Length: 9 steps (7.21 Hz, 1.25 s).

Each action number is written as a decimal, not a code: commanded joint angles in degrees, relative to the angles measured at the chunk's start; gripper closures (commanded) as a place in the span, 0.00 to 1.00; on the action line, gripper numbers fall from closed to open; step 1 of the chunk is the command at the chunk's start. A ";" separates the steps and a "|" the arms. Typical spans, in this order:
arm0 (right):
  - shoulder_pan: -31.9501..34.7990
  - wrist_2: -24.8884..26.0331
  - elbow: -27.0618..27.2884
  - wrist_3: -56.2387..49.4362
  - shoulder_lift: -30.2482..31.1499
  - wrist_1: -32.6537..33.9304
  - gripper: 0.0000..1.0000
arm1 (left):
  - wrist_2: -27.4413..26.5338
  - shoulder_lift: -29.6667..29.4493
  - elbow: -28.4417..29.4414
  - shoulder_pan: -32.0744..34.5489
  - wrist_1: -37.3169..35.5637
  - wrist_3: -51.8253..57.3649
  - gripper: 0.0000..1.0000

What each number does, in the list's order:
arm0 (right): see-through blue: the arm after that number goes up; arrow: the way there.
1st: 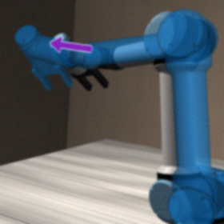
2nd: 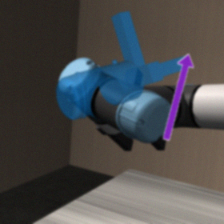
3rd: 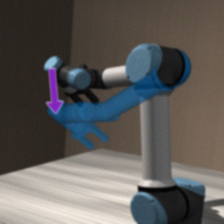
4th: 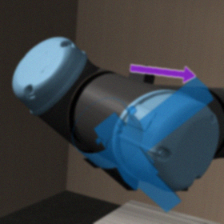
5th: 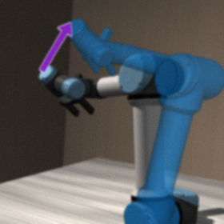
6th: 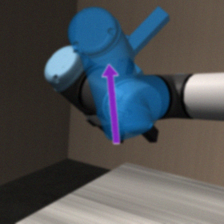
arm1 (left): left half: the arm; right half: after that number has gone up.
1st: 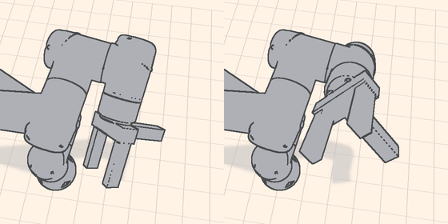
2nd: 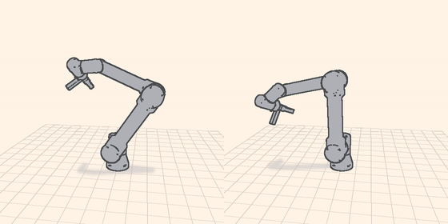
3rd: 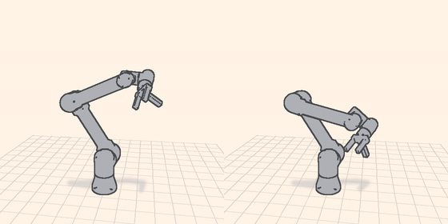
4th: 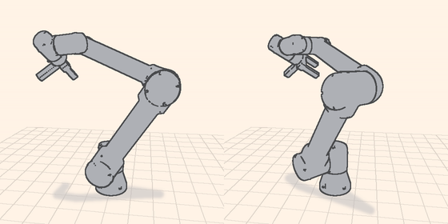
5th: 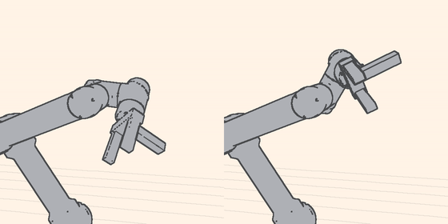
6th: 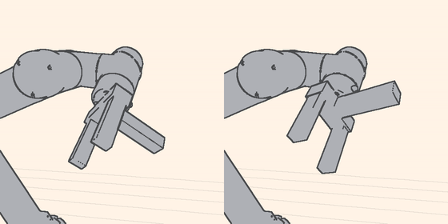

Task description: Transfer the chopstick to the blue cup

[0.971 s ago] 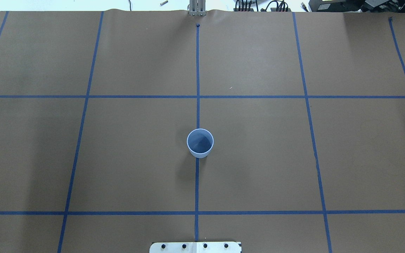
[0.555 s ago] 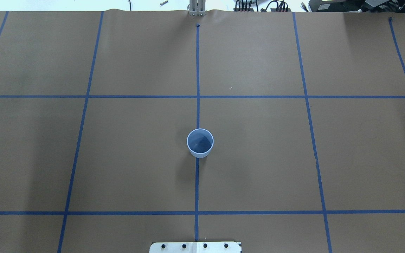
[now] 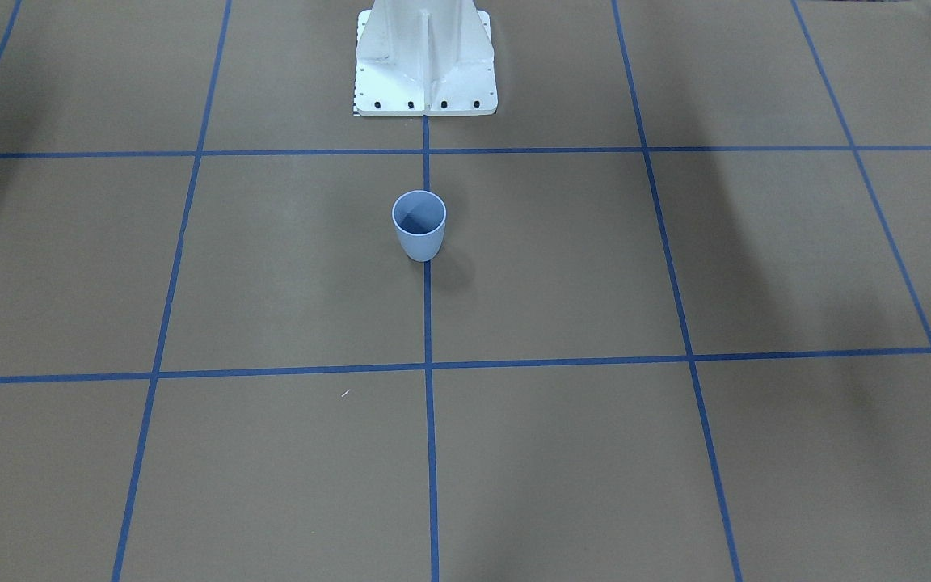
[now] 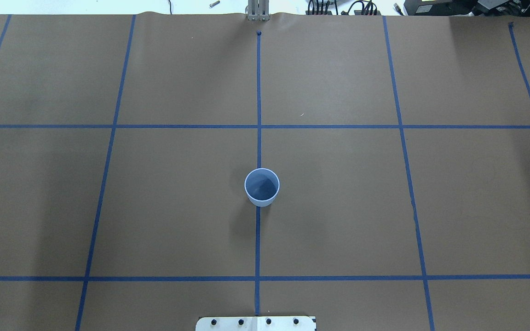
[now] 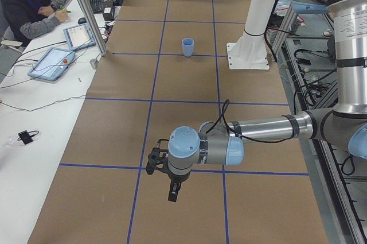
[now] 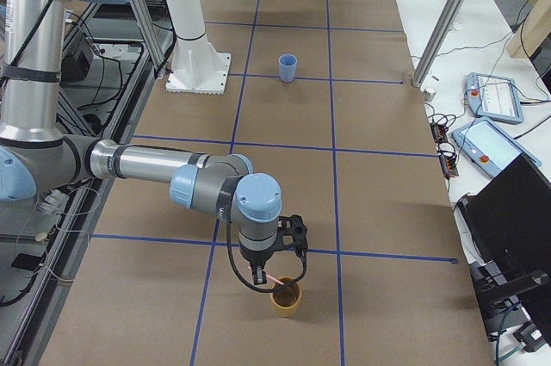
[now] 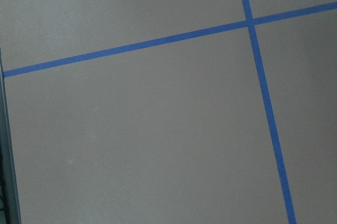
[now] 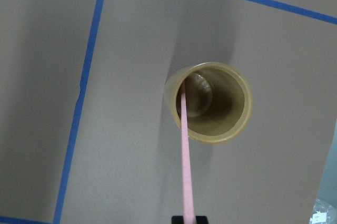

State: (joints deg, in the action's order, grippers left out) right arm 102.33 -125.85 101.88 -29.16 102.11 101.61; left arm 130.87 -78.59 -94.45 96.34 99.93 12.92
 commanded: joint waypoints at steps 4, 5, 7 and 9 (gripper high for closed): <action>6.12 0.60 4.80 -5.82 -0.16 3.75 1.00 | 0.09 0.19 1.20 -0.01 0.00 0.44 0.02; 7.78 0.69 6.56 -5.91 -3.55 6.90 1.00 | 0.09 0.45 1.55 -0.09 0.09 0.53 0.02; 9.12 0.78 6.84 -6.35 -6.13 8.69 1.00 | 0.18 0.54 2.08 -0.10 0.09 0.53 0.02; 9.64 0.60 7.98 -6.35 -6.23 8.69 1.00 | 0.18 0.54 2.26 -0.10 0.00 0.44 0.02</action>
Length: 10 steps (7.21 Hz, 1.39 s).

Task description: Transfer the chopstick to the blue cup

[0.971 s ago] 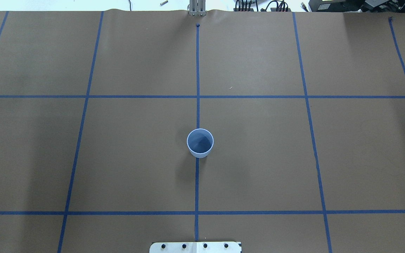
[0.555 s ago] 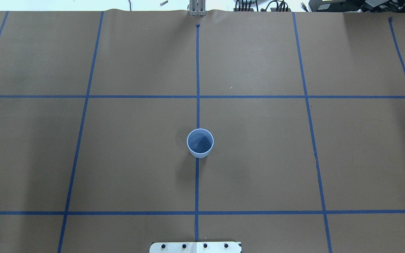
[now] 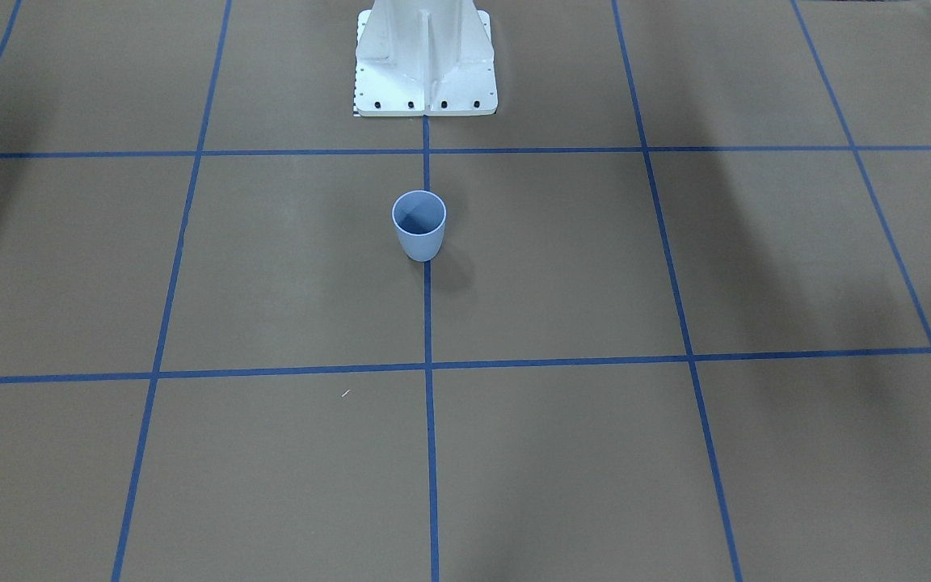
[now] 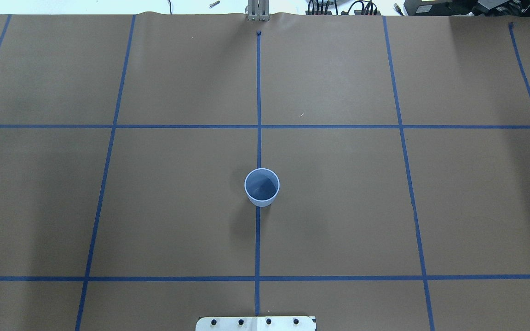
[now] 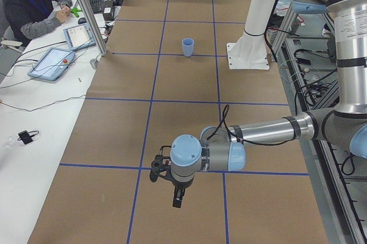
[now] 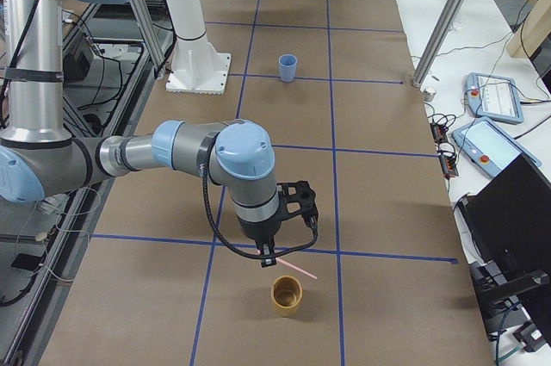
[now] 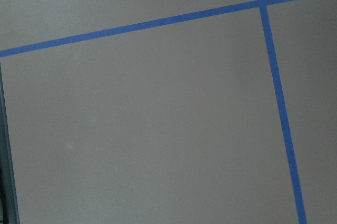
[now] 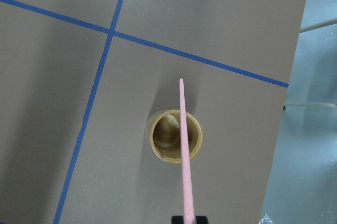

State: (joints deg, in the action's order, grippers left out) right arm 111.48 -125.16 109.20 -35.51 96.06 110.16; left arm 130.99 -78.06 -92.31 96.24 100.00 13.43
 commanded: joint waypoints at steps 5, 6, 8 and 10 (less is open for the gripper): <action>-11.06 -6.75 4.09 -4.11 -8.58 -4.25 1.00 | 0.40 -0.08 0.30 0.00 -0.59 -1.56 0.02; -12.94 -10.51 3.83 -2.56 -10.18 -4.26 1.00 | 0.66 -0.16 -1.53 0.00 -0.60 -5.92 0.02; -19.59 -14.57 5.40 0.08 -12.73 -4.78 1.00 | 3.30 -0.08 -5.50 0.00 -1.03 -11.14 0.02; -28.55 -14.59 7.94 0.80 -18.43 -5.49 1.00 | 3.39 -0.08 -5.51 0.00 -1.03 -11.15 0.02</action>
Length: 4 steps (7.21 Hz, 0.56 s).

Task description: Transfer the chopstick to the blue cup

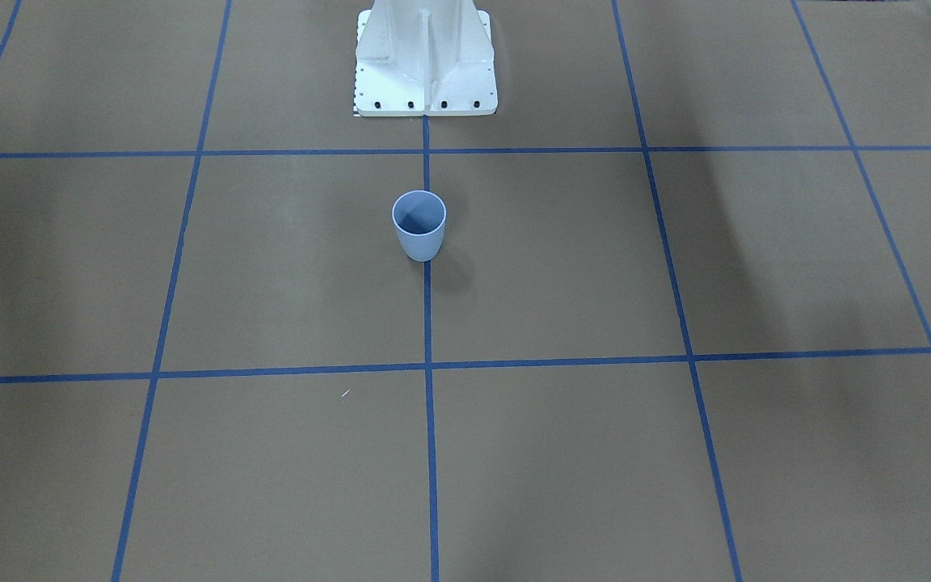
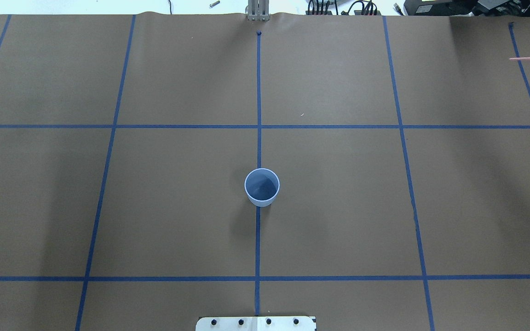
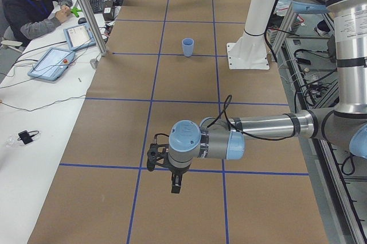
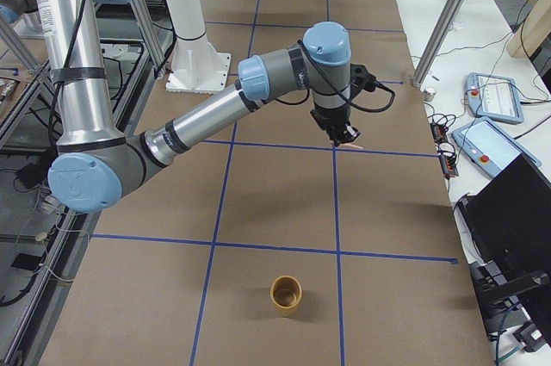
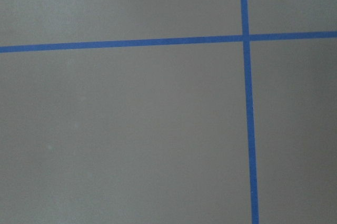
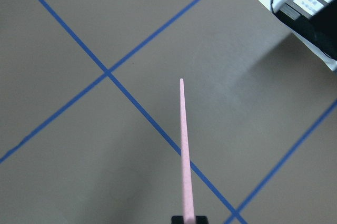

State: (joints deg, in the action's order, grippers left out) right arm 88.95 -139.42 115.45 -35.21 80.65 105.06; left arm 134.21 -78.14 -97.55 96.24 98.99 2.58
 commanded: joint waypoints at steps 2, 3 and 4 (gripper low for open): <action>-16.83 0.28 4.34 3.72 -9.79 -0.38 1.00 | 0.26 0.09 -0.09 0.09 -0.02 -0.20 0.02; -21.57 -0.32 4.70 6.53 -14.43 -0.38 1.00 | 0.26 0.09 -0.09 0.00 -0.02 -0.29 0.02; -26.93 0.28 5.40 12.47 -17.87 -0.38 1.00 | 0.26 0.09 0.17 0.00 -0.02 -0.29 0.02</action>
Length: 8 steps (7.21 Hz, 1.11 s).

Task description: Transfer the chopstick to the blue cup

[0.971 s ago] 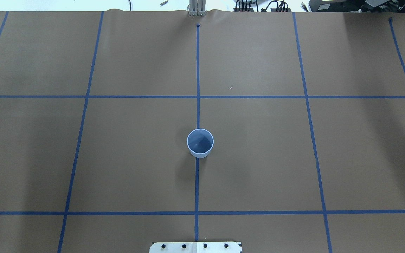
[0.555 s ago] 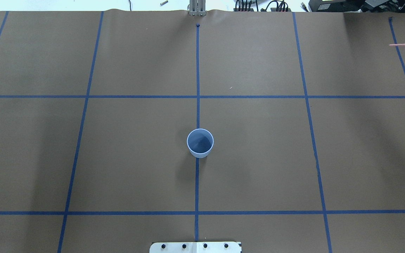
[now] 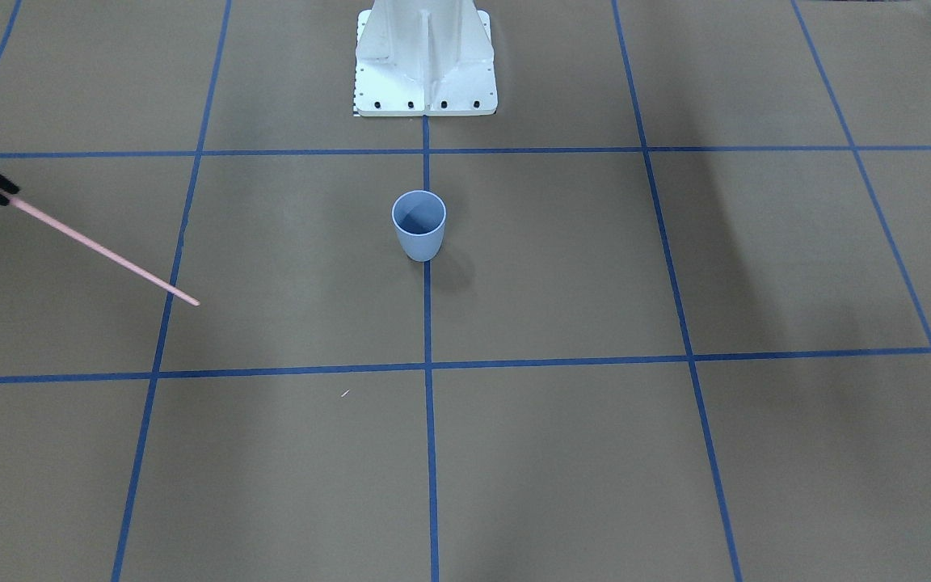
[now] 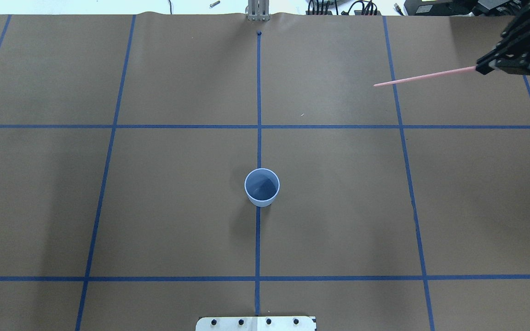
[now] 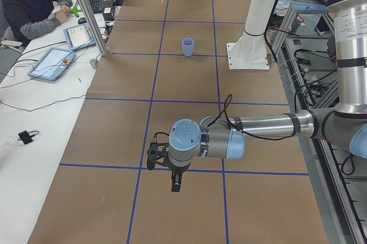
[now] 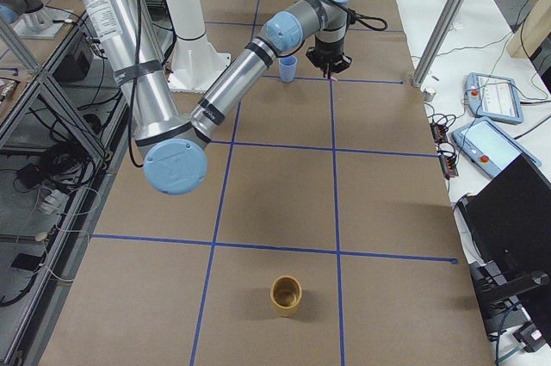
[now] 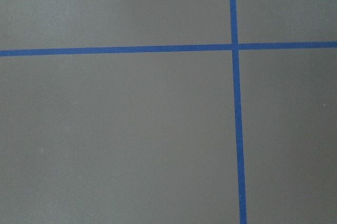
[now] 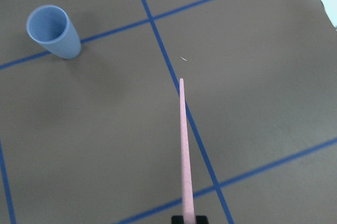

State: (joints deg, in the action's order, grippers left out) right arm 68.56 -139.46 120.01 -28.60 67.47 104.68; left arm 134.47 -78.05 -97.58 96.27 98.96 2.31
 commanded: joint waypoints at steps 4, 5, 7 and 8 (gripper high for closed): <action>-22.20 17.49 1.71 14.37 -9.19 -3.34 1.00 | 0.00 0.71 0.55 -0.03 -0.17 -0.02 0.02; -23.63 18.51 1.80 14.54 -10.07 -3.17 1.00 | 0.00 0.97 0.64 0.06 -0.09 -0.02 0.02; -28.10 24.02 1.98 14.54 -15.23 5.21 1.00 | 0.00 0.97 1.42 -0.03 0.00 -0.02 0.02; -30.57 27.54 2.59 14.37 -16.22 9.10 1.00 | 0.00 0.97 1.69 -0.03 0.00 -0.02 0.02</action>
State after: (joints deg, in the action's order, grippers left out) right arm 41.01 -116.11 122.08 -14.11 53.26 108.82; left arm 134.47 -77.10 -96.27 96.26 98.93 2.29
